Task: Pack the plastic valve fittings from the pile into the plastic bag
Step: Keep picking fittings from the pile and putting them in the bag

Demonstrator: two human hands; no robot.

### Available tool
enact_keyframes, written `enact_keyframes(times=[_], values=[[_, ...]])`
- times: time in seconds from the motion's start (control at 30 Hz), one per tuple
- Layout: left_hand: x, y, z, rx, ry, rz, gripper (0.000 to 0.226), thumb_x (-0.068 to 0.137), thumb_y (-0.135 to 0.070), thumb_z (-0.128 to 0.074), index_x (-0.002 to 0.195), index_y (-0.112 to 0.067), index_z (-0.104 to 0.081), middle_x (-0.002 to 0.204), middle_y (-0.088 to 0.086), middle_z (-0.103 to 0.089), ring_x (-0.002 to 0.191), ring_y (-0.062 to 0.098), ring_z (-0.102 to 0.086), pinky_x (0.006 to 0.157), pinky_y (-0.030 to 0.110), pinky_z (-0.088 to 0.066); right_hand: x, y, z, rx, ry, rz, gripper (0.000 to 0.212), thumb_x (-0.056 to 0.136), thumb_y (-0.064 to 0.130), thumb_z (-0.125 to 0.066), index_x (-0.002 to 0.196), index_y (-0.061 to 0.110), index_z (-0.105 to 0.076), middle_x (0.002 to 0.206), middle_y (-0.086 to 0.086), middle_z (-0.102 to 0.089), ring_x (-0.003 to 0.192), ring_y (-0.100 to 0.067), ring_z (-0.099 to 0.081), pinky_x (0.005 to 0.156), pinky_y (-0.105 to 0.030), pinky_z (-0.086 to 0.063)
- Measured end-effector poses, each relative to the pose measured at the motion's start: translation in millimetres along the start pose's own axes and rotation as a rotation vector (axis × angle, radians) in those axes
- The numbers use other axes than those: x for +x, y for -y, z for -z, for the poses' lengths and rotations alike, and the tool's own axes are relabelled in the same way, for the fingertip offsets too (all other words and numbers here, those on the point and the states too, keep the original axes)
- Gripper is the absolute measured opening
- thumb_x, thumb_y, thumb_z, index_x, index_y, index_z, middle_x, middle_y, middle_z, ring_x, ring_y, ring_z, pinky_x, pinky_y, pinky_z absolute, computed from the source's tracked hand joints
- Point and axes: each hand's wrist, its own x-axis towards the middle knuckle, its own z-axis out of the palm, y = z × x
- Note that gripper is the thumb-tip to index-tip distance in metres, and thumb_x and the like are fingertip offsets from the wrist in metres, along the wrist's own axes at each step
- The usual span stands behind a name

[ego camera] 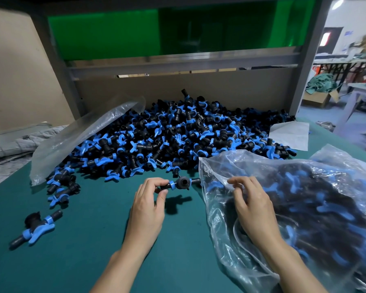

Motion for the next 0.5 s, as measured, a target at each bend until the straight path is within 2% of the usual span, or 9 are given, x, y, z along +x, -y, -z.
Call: enact_keyframes(times=[0.17, 0.27, 0.37, 0.5], values=[[0.4, -1.0, -0.1, -0.089, -0.007, 0.111, 0.015, 0.099, -0.029, -0.053, 0.107, -0.042, -0.055, 0.108, -0.023, -0.061, 0.102, 0.004, -0.057, 0.083, 0.030, -0.047, 0.2, -0.3, -0.8, -0.009, -0.012, 0.007, 0.019, 0.096, 0.016, -0.050, 0.101, 0.030, -0.061, 0.092, 0.016, -0.052, 0.079, -0.001, -0.054, 0.062, -0.029, -0.038], [2.4, -1.5, 0.5, -0.176, -0.049, 0.217, 0.012, 0.101, -0.034, -0.050, 0.102, -0.042, -0.058, 0.095, -0.022, -0.067, 0.090, 0.003, -0.061, 0.076, 0.025, -0.049, 0.2, -0.2, -0.6, -0.001, -0.001, 0.004, 0.019, 0.097, 0.017, -0.049, 0.102, 0.031, -0.061, 0.095, 0.017, -0.053, 0.079, -0.001, -0.055, 0.064, -0.031, -0.040], [4.0, -2.3, 1.5, -0.230, -0.069, 0.283, 0.015, 0.102, -0.032, -0.048, 0.098, -0.043, -0.058, 0.092, -0.025, -0.068, 0.088, -0.002, -0.062, 0.073, 0.015, -0.045, 0.0, 0.5, -0.2, 0.000, -0.003, 0.001, 0.019, 0.097, 0.017, -0.049, 0.102, 0.030, -0.061, 0.096, 0.016, -0.054, 0.080, 0.000, -0.055, 0.065, -0.031, -0.039], [5.0, -2.6, 0.7, -0.286, -0.078, 0.337, 0.015, 0.102, -0.031, -0.047, 0.097, -0.037, -0.060, 0.086, -0.012, -0.069, 0.086, -0.001, -0.062, 0.075, 0.015, -0.044, -0.1, 1.1, 0.7, 0.002, 0.008, -0.002, 0.019, 0.097, 0.017, -0.048, 0.102, 0.030, -0.061, 0.097, 0.016, -0.054, 0.080, 0.000, -0.056, 0.065, -0.031, -0.042]])
